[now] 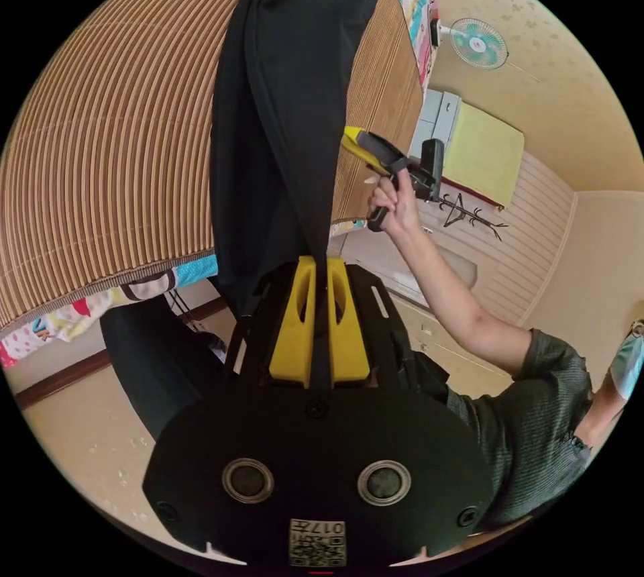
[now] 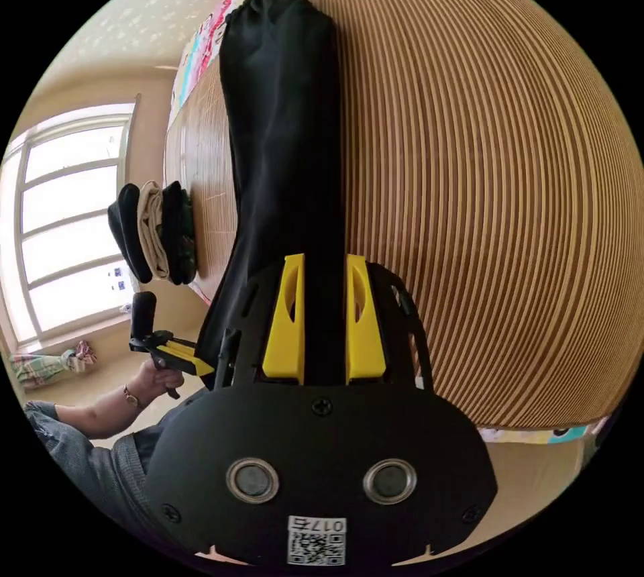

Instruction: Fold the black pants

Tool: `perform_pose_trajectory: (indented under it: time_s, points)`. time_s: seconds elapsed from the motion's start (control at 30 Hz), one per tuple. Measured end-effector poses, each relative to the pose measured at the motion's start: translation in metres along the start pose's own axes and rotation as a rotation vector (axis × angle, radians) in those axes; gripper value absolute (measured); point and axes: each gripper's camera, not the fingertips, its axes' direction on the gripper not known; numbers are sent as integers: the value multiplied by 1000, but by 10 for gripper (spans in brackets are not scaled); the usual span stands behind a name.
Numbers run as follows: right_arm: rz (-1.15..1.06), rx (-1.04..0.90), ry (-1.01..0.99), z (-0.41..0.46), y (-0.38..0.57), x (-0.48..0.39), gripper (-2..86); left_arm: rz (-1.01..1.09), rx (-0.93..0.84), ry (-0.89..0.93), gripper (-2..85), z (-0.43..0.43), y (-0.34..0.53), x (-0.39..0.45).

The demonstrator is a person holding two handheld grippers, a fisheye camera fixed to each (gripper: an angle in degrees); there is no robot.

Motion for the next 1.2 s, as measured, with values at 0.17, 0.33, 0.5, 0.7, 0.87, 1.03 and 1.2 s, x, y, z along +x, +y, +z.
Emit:
perform_pose_trajectory:
  time_s: [0.17,0.33,0.5,0.7,0.87,1.03,1.2]
  points:
    - [146,-36,-367,34,113,50,149,-6,-6,117,9,-17,5,14]
    - [288,137,-913,77,157,83,214,-74,20,618,6,-29,14,6]
    - [281,342,-1343,109,158,96,226,-105,72,968,2,-27,26,7]
    - [3,353,-1423,65,140,59,52,-126,105,978,4,-21,38,15]
    - [-66,387,-1083,-42,163,56,33,10,78,713,7,-26,39,57]
    - [-163,134,-326,-60,155,14,26,62,46,19,10,1,33,87]
    - [47,-203,-4,33,123,21,18,-159,-2,-296,31,53,11,63]
